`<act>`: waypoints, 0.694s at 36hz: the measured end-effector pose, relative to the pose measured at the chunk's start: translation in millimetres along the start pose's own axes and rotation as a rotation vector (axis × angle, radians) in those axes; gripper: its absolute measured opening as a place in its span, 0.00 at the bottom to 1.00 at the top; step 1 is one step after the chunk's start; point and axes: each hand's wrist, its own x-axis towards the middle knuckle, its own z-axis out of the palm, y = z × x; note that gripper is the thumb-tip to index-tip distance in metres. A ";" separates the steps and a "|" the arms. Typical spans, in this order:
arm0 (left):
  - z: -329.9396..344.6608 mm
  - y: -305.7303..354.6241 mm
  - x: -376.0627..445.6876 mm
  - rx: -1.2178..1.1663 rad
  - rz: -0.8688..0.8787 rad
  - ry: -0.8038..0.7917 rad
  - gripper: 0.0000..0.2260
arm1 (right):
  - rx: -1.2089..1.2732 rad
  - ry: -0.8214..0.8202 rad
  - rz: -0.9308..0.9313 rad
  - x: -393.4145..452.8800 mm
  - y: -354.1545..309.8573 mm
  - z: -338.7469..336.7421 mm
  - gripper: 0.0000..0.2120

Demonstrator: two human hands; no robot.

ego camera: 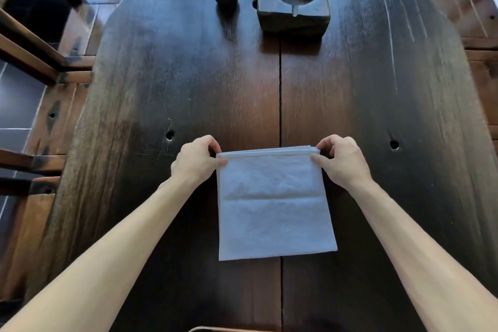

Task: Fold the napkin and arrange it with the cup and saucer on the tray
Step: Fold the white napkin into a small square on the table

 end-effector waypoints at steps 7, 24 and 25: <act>3.5 -0.2 0.9 -0.014 -0.030 0.017 0.07 | -0.057 -0.049 0.052 8.3 -1.3 2.2 0.04; -20.5 11.9 -24.4 -0.499 0.161 0.045 0.09 | 0.434 -0.002 -0.059 -19.8 4.1 -30.6 0.05; -22.8 13.2 -28.1 -0.534 0.167 0.036 0.11 | 0.456 -0.007 -0.071 -23.3 4.7 -32.7 0.06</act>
